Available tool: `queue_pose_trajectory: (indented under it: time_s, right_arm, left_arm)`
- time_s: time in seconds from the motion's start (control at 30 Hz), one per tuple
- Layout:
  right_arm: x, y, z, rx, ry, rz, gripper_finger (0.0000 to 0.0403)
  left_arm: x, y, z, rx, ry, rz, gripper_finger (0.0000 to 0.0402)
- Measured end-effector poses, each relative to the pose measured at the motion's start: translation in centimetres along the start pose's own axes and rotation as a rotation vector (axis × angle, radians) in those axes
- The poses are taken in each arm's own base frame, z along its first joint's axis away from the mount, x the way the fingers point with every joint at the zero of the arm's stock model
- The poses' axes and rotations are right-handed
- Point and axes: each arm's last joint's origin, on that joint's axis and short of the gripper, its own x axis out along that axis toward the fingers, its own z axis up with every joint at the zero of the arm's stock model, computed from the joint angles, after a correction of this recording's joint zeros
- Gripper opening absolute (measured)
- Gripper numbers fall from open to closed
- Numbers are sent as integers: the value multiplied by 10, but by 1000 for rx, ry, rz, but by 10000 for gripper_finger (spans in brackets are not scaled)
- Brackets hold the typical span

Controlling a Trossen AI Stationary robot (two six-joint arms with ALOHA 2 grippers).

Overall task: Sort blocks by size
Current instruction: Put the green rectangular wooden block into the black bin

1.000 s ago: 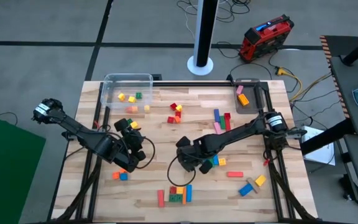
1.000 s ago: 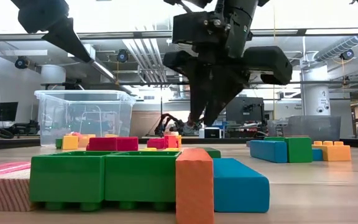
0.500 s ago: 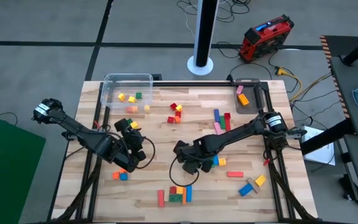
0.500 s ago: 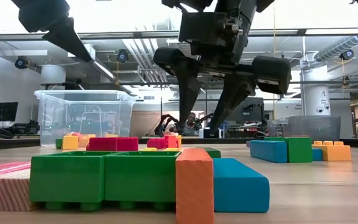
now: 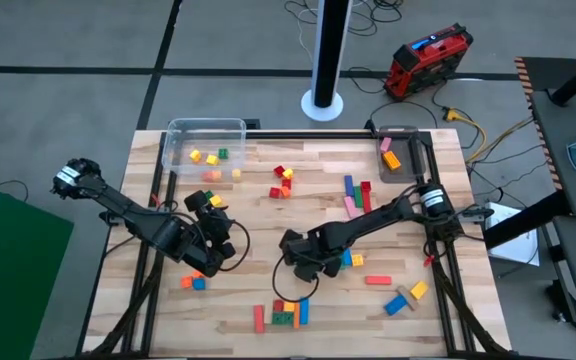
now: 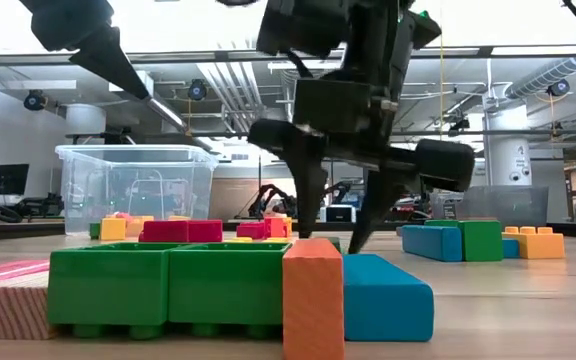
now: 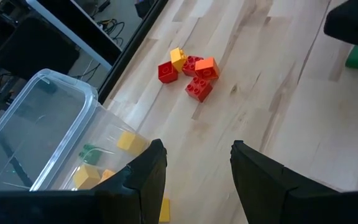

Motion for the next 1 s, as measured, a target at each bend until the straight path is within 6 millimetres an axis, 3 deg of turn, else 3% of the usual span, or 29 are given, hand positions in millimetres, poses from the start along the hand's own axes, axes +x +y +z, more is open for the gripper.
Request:
queue_pose_trajectory:
  time_s: [0.27,0.63,1.0]
  right_arm:
    - [4,-7,0,25,-7,4,193]
    - [5,-20,-14,253,-78,53,84]
    - [4,-24,-14,398,-97,52,89]
  left_arm:
    - [0,0,0,-6,-4,-2,157]
    - [0,-1,1,2,-15,0,157]
    - [0,-1,2,-1,-23,1,157]
